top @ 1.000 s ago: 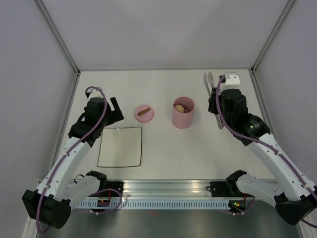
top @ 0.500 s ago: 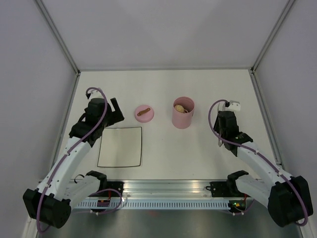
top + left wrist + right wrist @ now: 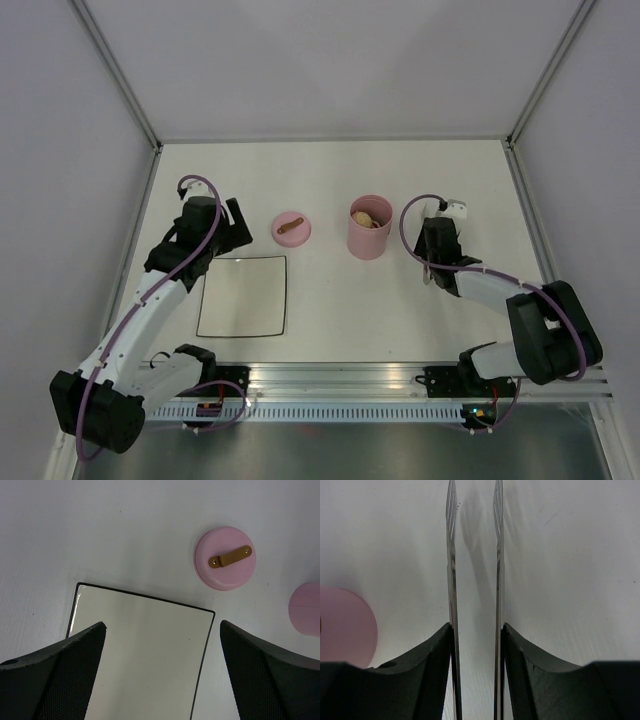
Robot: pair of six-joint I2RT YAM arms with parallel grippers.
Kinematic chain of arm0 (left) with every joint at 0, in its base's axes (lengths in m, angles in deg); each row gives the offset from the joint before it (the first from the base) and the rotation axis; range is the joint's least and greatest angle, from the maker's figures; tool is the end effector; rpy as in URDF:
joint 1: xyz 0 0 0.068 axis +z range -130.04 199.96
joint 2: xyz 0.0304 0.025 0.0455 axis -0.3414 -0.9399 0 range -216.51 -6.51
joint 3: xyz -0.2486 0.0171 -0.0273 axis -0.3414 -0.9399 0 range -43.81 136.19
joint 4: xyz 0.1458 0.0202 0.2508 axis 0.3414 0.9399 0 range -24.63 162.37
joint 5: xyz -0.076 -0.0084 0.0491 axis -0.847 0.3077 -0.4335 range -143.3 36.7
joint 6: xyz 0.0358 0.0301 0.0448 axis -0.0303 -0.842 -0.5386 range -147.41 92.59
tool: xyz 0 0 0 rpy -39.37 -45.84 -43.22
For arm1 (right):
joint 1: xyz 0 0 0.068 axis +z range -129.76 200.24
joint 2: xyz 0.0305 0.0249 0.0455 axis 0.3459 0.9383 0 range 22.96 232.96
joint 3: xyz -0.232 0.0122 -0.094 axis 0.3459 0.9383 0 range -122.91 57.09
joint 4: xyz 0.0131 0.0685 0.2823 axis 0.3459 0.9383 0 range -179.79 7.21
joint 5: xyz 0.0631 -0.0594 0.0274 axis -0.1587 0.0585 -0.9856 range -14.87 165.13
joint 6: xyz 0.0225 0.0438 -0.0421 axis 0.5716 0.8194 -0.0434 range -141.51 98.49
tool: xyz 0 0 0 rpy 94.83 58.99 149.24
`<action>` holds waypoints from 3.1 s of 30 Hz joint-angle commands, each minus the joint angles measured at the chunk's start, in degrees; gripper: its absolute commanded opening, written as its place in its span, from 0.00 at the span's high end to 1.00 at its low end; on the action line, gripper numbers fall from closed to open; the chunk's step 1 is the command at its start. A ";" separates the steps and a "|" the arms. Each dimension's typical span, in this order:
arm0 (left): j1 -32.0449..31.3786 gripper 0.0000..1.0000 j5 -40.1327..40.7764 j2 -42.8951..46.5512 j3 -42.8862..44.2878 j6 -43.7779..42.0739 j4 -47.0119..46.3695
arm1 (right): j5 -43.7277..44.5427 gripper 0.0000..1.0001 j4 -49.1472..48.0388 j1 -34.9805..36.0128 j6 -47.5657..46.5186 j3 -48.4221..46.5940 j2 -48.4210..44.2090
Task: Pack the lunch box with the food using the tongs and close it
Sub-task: Place the clamp at the center of the board, then pick up the box lid from the center of the board.
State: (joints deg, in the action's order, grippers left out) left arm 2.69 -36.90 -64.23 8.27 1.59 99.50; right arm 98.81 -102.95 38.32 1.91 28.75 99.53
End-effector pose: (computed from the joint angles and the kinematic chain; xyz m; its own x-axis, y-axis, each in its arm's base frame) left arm 0.2584 -0.0654 0.2715 -0.5719 -0.3092 -0.7598 -0.2282 0.9497 -0.2146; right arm 0.2831 0.0711 0.1129 -0.4900 0.2228 -0.8428 0.2429 0.9634 0.1135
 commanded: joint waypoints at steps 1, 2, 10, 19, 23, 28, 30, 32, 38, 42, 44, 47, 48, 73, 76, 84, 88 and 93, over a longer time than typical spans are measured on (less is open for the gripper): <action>-0.21 0.00 0.03 0.06 -0.31 1.07 -1.79 | -0.57 0.50 2.43 -0.24 3.73 -5.49 4.88; -0.21 0.00 0.12 0.06 -0.39 1.15 -1.87 | -0.74 0.50 3.58 -0.24 3.91 -6.02 5.59; -0.21 0.00 -0.32 -0.47 0.04 1.24 -2.49 | -0.48 0.42 9.56 -0.24 5.23 -6.55 6.21; -0.21 0.00 -1.73 -1.44 0.04 1.68 -2.49 | -3.03 0.23 18.00 -0.24 3.21 -11.30 5.69; -0.21 0.00 -1.99 -1.79 0.92 1.33 -2.58 | -4.16 0.07 21.33 -0.33 2.42 -13.41 3.76; -0.21 0.00 -2.69 -2.67 3.46 0.10 -2.49 | -4.79 0.02 27.31 -0.33 1.98 -19.73 0.25; -0.13 0.00 -3.13 -3.54 4.43 -0.25 -2.23 | -3.74 0.02 31.87 -0.33 1.81 -24.12 -1.24; -0.13 0.00 -3.66 -4.16 6.19 -0.69 -2.14 | -1.45 0.02 35.57 -0.33 0.84 -28.67 -3.26; 2.77 0.00 -5.76 -7.59 13.04 -1.92 -1.79 | -2.58 0.02 35.50 -0.24 -5.21 -37.30 -9.42; 5.23 0.00 -7.79 -8.38 17.52 -3.67 -2.75 | -2.76 0.02 32.95 -0.33 -8.65 -41.00 -12.94; 5.85 0.00 -7.79 -8.38 18.06 -4.73 -3.63 | -3.81 0.02 31.02 -0.33 -10.23 -42.06 -14.43; 6.64 0.00 -7.70 -8.56 18.68 -7.54 -5.38 | -5.75 0.02 28.04 -0.25 -11.82 -41.54 -15.84; 6.82 0.00 -7.53 -8.56 18.33 -9.11 -6.00 | -6.36 0.02 27.15 -0.33 -11.91 -40.93 -16.19; 6.82 0.00 -9.55 -13.21 11.29 -12.12 -13.56 | -29.59 0.02 21.57 10.89 -15.57 -48.42 0.54; 6.73 0.00 -7.89 -13.22 11.12 -11.68 -13.13 | -25.18 0.02 23.89 21.88 -20.34 -55.74 9.69; 6.38 0.00 -19.00 -12.86 8.66 -15.62 -15.23 | -18.35 0.02 21.78 25.51 -9.64 -60.52 20.28; 4.10 0.01 -26.85 -18.65 10.85 -21.50 -15.68 | -14.17 0.02 22.05 21.92 -1.03 -57.29 14.07; -4.16 0.03 -21.87 -28.57 17.43 -31.34 -13.74 | -18.94 0.02 23.08 6.80 5.77 -48.24 5.18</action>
State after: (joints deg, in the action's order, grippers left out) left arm 2.99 -58.14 -88.07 20.75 -19.66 86.39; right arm 79.03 -79.52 51.83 1.76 -23.14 111.82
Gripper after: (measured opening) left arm 0.972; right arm 0.979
